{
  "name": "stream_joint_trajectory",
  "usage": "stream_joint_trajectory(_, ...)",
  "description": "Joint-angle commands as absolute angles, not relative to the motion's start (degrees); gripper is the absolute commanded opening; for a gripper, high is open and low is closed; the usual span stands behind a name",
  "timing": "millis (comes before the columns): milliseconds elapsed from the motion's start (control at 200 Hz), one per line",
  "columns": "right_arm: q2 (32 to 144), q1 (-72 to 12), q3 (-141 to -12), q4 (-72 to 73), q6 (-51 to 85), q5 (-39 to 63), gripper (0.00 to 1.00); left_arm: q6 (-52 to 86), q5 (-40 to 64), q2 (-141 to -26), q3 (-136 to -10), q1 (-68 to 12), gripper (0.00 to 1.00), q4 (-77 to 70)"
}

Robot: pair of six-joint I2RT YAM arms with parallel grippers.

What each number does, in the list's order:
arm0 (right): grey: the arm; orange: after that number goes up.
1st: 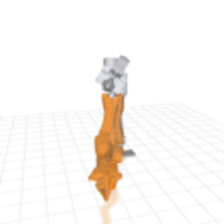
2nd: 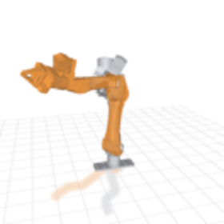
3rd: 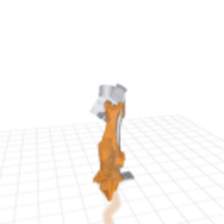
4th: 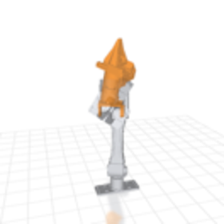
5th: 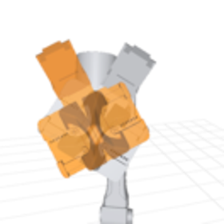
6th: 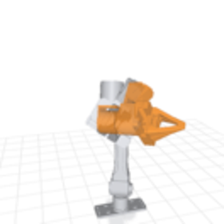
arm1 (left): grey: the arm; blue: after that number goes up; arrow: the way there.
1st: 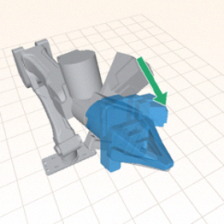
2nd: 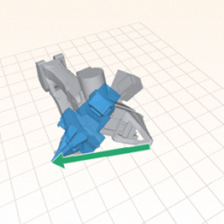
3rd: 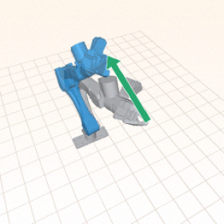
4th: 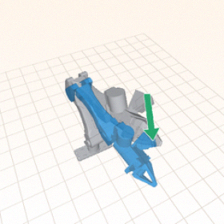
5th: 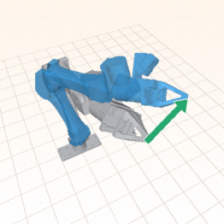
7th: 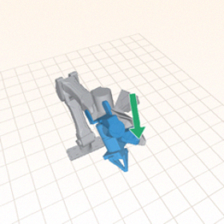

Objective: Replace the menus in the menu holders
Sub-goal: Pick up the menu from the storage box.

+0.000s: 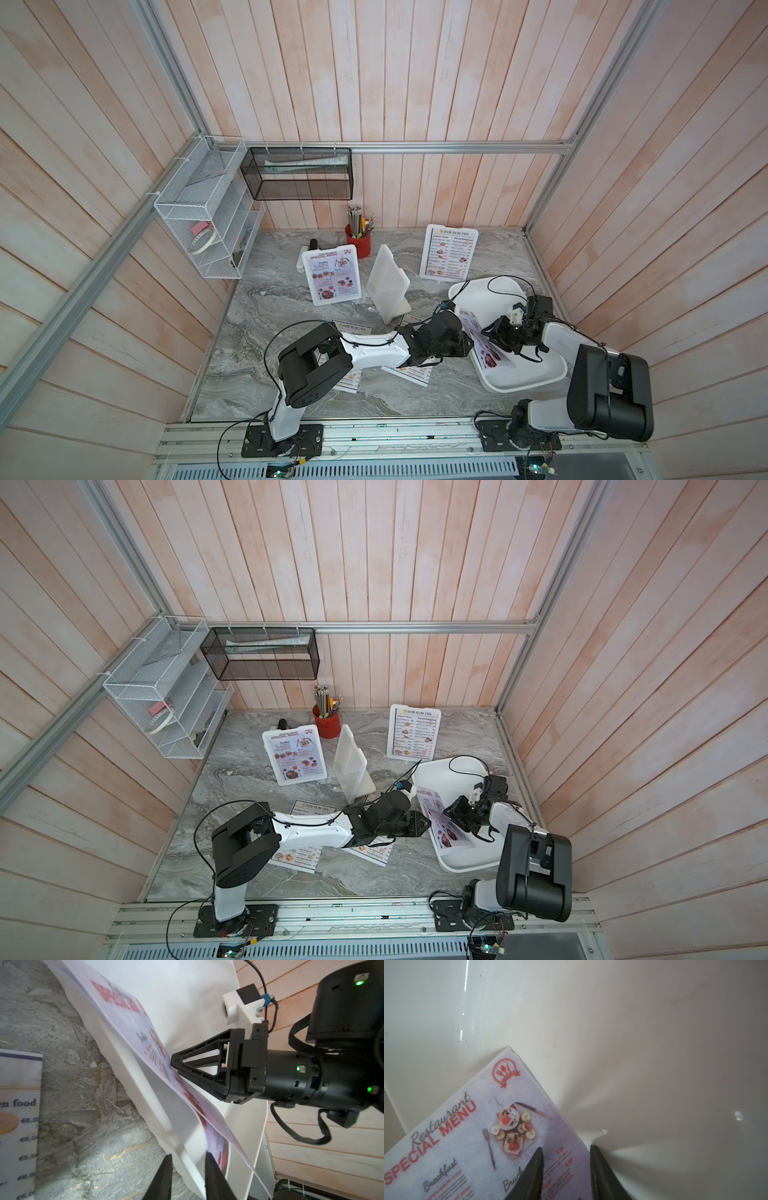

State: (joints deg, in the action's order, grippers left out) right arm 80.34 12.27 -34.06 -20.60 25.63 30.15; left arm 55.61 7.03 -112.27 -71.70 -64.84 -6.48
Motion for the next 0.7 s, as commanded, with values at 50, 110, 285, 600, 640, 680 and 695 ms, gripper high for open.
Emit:
stream_joint_trajectory(50, 81.88, 12.55, -33.49, -21.63, 24.92, 28.66, 0.39, 55.95, 6.42, -109.93, -70.94, -65.39, 0.27, -7.8)
stream_joint_trajectory(110, 82.0, 12.52, -33.45, -21.54, 24.89, 28.66, 0.39, 55.99, 6.25, -109.44, -70.46, -65.46, 0.26, -8.08)
stream_joint_trajectory(285, 82.25, 12.57, -33.35, -21.27, 25.07, 28.84, 0.39, 55.81, 5.63, -108.98, -70.49, -65.57, 0.25, -8.0)
stream_joint_trajectory(600, 82.35, 12.56, -33.46, -21.19, 24.96, 29.0, 0.39, 55.72, 5.33, -110.59, -71.45, -65.56, 0.22, -5.91)
stream_joint_trajectory(640, 82.44, 12.55, -33.43, -21.17, 24.98, 29.0, 0.39, 55.72, 5.23, -110.81, -71.61, -65.52, 0.21, -5.31)
stream_joint_trajectory(680, 82.42, 12.57, -33.35, -21.09, 25.03, 29.0, 0.39, 55.8, 5.19, -111.08, -71.95, -65.57, 0.21, -4.65)
stream_joint_trajectory(695, 82.39, 12.55, -33.34, -21.09, 25.0, 29.0, 0.39, 55.81, 5.14, -111.17, -71.98, -65.52, 0.21, -4.48)
